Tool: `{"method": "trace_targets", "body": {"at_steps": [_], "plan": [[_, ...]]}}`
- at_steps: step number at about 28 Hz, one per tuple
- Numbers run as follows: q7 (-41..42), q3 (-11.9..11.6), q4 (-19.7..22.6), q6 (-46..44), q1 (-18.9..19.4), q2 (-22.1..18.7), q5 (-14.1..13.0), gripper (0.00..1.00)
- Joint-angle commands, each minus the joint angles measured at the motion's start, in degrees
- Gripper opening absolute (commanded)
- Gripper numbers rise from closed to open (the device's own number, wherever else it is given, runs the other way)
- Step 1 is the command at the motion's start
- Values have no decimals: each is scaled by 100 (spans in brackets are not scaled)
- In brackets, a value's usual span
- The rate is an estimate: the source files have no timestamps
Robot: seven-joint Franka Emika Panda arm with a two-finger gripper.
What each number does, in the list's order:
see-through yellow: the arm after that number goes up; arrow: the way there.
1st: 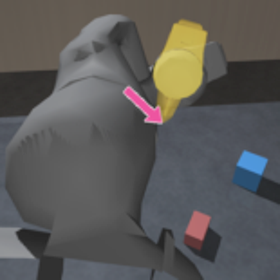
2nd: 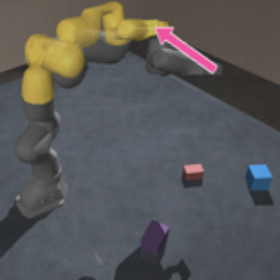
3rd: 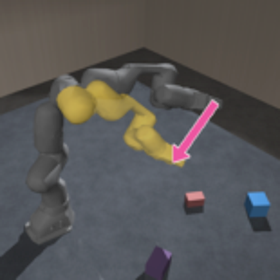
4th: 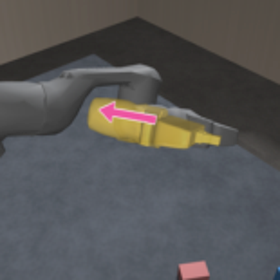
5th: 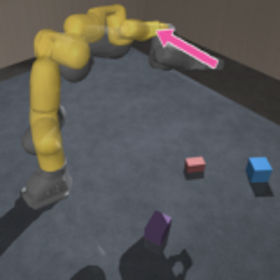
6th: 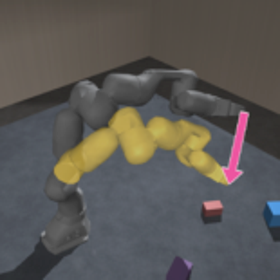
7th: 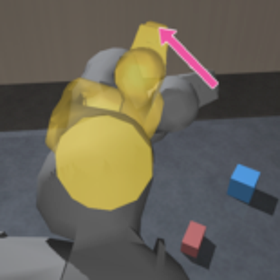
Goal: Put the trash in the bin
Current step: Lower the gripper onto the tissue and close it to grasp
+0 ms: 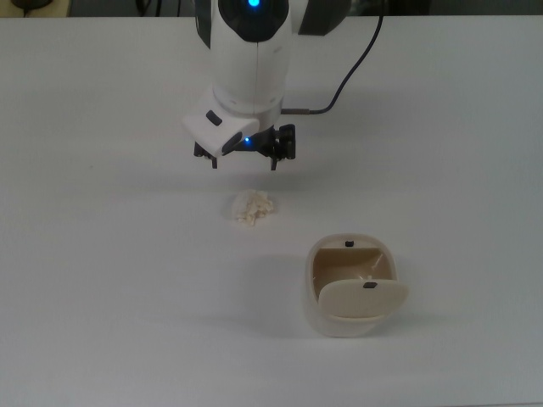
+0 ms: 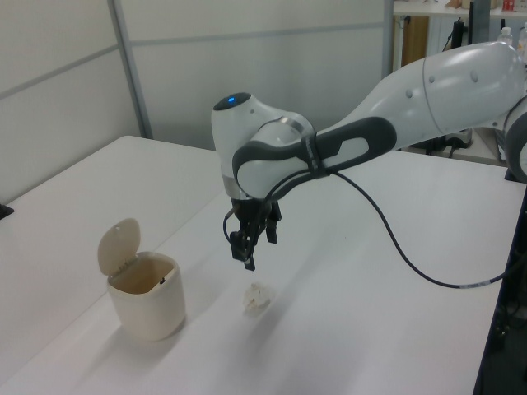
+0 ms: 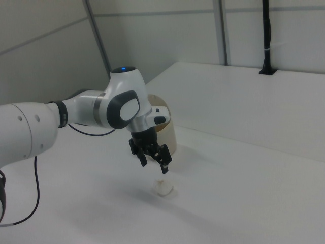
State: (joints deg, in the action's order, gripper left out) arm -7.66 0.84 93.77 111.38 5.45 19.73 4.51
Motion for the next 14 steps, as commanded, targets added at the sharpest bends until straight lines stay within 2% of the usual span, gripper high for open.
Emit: {"method": "trace_targets", "body": {"at_steps": [1,4,14], "plan": [[-481,-40,325,507,167,154,400,100],[-762,-40,405,718,255,329,620,100],[-1334,-40,405,1070,352,883,1077,100]]}}
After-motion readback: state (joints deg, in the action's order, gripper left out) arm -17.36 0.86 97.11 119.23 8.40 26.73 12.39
